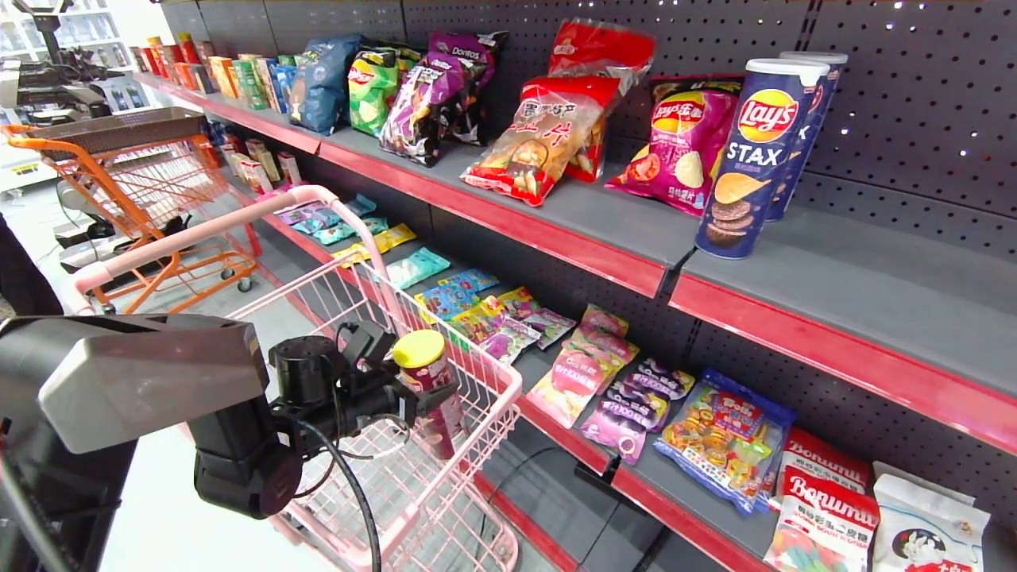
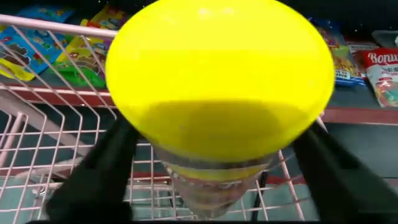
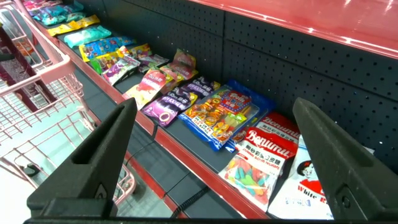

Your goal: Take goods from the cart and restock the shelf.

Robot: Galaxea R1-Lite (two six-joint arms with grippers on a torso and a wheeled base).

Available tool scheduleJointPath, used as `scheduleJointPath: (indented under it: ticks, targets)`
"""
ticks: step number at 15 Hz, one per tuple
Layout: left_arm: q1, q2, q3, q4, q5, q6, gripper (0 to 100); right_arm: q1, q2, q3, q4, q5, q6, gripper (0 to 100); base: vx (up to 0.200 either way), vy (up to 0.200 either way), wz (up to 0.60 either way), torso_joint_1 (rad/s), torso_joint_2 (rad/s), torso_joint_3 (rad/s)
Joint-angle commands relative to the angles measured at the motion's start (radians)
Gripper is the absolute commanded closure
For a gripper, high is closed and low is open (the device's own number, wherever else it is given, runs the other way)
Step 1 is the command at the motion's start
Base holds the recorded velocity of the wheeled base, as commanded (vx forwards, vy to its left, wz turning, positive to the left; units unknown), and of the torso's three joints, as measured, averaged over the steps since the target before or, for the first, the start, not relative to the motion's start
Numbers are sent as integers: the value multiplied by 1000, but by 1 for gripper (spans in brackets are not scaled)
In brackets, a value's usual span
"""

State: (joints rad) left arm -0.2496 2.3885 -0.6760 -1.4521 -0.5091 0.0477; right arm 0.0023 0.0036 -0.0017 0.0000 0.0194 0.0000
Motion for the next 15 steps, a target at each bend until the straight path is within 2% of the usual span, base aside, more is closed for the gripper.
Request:
scheduleJointPath:
  ticks: [1,4,5,6,7,9,14,15]
  targets:
    - [-4,20,-14,-1,1,0,100,1,-1,0,0,1,0,0,0,0,0,0,0,0]
    - [-10,-19,-2,4,18,-5,100,1,-1,0,0,1,0,0,0,0,0,0,0,0]
    - [-7,-46,1,10,27,-17,100,1,-1,0,0,1,0,0,0,0,0,0,0,0]
    - [1,-132,12,42,35,-74,100,1,-1,0,0,1,2,0,0,0,0,0,0,0]
    - [13,-226,19,101,47,-98,100,1,-1,0,0,1,2,0,0,0,0,0,0,0]
    - [47,-456,33,308,49,-103,100,1,-1,0,0,1,2,0,0,0,0,0,0,0]
    - [115,-1120,42,1020,47,-123,100,1,-1,0,0,1,3,0,0,0,0,0,0,0]
    - [124,-1201,44,1087,49,-123,100,1,-1,0,0,1,3,0,0,0,0,0,0,0]
